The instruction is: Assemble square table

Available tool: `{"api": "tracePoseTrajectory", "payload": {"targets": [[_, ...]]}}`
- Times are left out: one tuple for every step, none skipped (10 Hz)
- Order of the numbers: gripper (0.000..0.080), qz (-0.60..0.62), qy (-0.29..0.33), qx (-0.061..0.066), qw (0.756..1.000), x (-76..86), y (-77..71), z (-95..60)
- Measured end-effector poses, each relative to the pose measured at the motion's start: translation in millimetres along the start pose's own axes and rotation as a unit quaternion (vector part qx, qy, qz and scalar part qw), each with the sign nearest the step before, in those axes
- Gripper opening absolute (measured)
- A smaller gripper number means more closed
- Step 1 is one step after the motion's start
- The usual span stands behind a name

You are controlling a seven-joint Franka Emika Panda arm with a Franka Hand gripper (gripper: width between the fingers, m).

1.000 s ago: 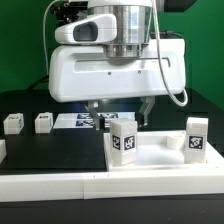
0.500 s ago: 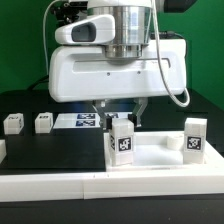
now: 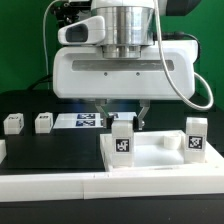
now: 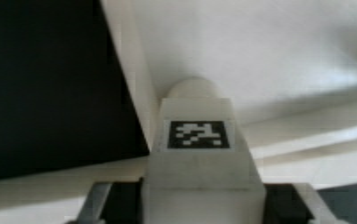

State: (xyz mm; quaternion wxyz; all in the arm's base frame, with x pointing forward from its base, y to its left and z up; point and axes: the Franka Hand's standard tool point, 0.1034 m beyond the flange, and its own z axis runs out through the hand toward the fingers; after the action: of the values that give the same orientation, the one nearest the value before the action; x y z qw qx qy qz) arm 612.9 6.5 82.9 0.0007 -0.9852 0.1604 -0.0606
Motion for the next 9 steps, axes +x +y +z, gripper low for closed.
{"api": "tracePoseTrajectory", "payload": {"targets": [[0.0291, 0.051, 0.002, 0.001, 0.999, 0.0, -0.1, 0.2], [0.0291, 0.117, 0.004, 0.004, 0.993, 0.1, -0.3, 0.6], [0.0291, 0.166, 0.007, 0.005, 0.986, 0.5, -0.5, 0.9], [0.0291, 0.231, 0.009, 0.006, 0.973, 1.1, -1.1, 1.1], [0.0291, 0.285, 0.007, 0.01, 0.959, 1.4, -1.1, 0.9], [0.0291, 0.314, 0.005, 0.013, 0.949, 1.7, -1.4, 0.7], [0.0291, 0.331, 0.005, 0.013, 0.944, 1.7, -1.9, 0.7], [0.03, 0.325, 0.005, 0.013, 0.946, 1.8, -1.9, 0.7], [0.03, 0.301, 0.005, 0.013, 0.953, 1.7, -1.8, 1.0]]}}
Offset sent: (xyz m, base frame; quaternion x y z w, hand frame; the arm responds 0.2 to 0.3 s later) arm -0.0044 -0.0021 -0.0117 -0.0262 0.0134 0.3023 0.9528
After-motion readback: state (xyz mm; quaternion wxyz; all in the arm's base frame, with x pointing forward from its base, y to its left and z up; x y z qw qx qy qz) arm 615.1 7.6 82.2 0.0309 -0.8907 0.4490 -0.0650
